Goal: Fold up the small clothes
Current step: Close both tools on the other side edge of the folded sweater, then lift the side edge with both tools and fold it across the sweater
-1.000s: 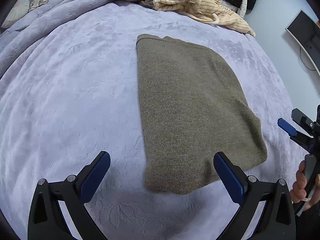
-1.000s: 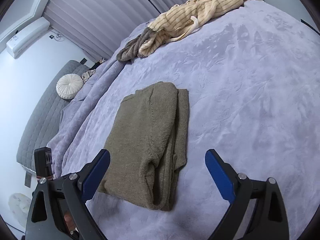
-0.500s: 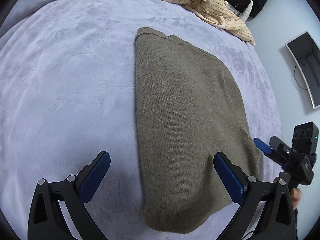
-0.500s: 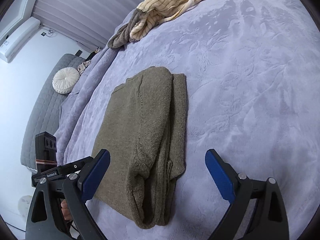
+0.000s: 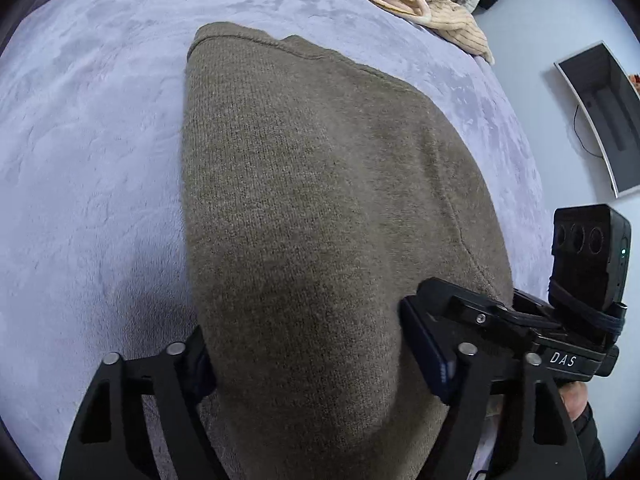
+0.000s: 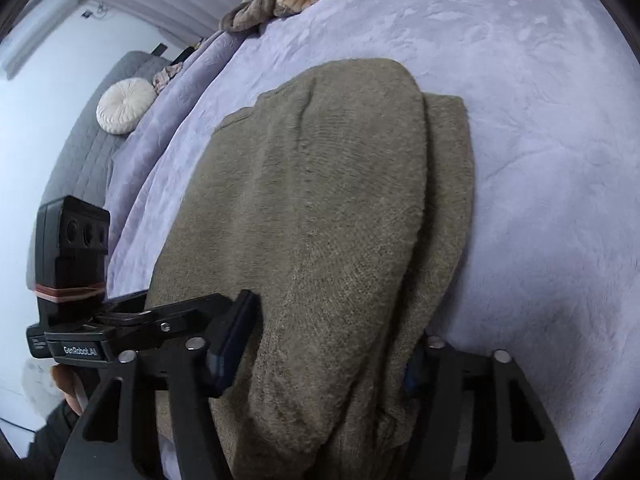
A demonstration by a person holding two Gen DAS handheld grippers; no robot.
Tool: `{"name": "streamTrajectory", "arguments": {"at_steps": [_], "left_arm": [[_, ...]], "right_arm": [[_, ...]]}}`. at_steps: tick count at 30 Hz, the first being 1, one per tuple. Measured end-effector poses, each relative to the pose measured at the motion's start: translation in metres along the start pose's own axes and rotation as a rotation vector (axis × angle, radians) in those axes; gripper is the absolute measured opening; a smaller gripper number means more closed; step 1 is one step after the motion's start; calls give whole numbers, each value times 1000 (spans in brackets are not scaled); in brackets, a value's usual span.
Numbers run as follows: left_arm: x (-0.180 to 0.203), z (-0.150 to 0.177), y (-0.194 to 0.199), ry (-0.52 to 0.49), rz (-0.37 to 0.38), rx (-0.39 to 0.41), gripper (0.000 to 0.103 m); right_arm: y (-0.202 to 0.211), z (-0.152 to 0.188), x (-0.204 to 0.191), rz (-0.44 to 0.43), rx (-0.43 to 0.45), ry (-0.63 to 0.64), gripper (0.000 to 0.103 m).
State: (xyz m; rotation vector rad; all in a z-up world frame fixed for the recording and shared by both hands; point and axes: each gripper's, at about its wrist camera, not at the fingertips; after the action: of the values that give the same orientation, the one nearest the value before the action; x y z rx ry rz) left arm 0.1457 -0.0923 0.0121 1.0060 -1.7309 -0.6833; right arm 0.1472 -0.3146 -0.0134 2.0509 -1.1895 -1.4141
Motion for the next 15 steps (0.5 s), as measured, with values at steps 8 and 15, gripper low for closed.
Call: {"name": "streamTrajectory", "arguments": {"at_steps": [8,15], "left_arm": [[24,5,32,-98,-70,74,50],[34,24,63,-128,-102,108,50]], "right_arm": [[28,4,-44,63,81,120,36],[55,18,-78,74,101,192,35]]}}
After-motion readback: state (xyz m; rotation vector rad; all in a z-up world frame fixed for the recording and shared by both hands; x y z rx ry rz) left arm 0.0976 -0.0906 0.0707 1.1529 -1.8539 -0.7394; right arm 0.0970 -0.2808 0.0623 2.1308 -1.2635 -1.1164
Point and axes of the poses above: each gripper's, at about its wrist camera, not at the fingertips, and y roughly against the way its jaws point, x to its right, z to its underside, and after that the axes turned 9 degrees about x, right-handed
